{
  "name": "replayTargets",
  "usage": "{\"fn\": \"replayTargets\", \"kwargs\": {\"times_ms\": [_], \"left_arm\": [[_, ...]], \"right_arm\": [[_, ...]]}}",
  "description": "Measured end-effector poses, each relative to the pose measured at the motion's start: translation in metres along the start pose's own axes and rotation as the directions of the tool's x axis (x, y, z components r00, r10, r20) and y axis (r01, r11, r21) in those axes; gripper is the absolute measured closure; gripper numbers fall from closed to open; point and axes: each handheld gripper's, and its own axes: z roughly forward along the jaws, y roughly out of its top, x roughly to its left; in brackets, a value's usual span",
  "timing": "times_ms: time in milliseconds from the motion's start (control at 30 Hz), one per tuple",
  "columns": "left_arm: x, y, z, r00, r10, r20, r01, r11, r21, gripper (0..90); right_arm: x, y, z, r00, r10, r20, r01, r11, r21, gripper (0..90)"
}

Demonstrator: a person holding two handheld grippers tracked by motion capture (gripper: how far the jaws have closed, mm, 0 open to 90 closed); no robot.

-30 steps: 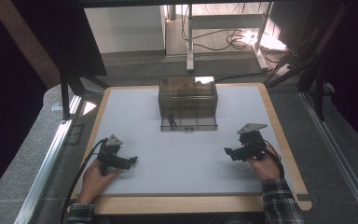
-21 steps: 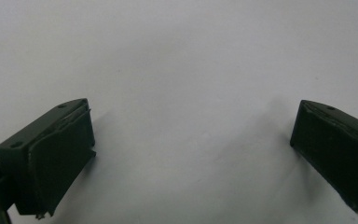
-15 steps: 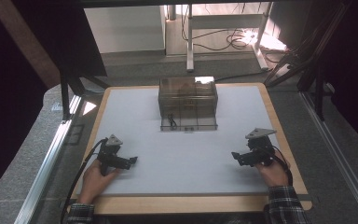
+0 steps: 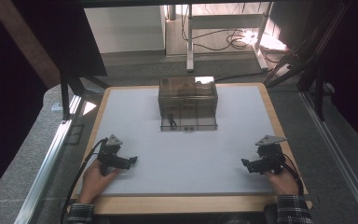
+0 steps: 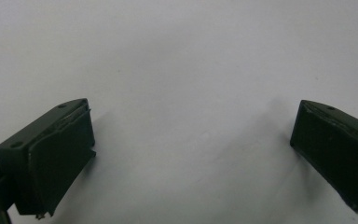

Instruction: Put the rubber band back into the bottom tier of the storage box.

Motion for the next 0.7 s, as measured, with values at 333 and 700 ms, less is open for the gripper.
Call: {"fn": "replayTargets", "kwargs": {"times_ms": [333,700], "left_arm": [[0.000,0.000,0.000,1.0000,0.000,0.000,0.000,1.0000,0.000,0.0],[0.000,0.000,0.000,1.0000,0.000,0.000,0.000,1.0000,0.000,0.0]], "right_arm": [[-0.006,-0.015,-0.007,0.9996,0.027,0.013,-0.028,0.999,0.026,3.8],[-0.006,-0.026,-0.005,0.9998,0.020,0.006,-0.021,0.996,0.086,1.7]]}}
